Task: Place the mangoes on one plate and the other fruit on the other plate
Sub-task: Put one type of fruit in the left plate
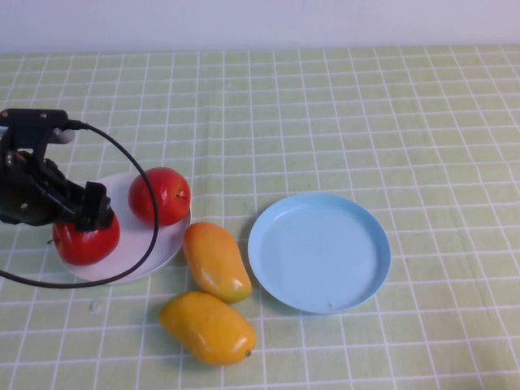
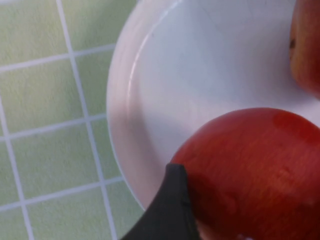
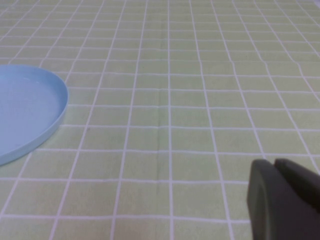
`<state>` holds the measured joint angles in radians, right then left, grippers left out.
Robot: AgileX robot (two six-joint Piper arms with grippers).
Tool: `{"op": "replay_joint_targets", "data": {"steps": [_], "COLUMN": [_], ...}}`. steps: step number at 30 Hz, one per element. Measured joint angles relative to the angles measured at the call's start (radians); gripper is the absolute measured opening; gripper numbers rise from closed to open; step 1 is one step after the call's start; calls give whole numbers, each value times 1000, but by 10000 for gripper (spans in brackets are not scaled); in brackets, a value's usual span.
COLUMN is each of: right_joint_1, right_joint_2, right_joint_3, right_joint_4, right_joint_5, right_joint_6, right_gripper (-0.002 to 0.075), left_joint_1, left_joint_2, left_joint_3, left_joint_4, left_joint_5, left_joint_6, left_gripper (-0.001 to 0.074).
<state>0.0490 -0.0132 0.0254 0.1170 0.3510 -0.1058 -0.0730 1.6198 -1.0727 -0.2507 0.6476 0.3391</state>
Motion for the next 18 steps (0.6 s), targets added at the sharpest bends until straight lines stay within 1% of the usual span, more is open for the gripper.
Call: {"op": "replay_joint_targets", "data": {"steps": [9,14,18], "right_joint_1": [0,0,0], "right_joint_2": [0,0,0], "right_joint_3": [0,0,0], "right_joint_4": [0,0,0], "right_joint_5": [0,0,0], "right_joint_6": [0,0,0], "right_gripper": [-15,-15,-15], "left_joint_1": [0,0,-7], "left_joint_2": [-69,-71,-62], "left_joint_3": [0,2,28], "left_joint_4": [-4,-4,-10], "left_joint_5": [-54,-88,-153], "left_joint_6": [-4,-46,-61], "left_gripper": [599,599,599]}}
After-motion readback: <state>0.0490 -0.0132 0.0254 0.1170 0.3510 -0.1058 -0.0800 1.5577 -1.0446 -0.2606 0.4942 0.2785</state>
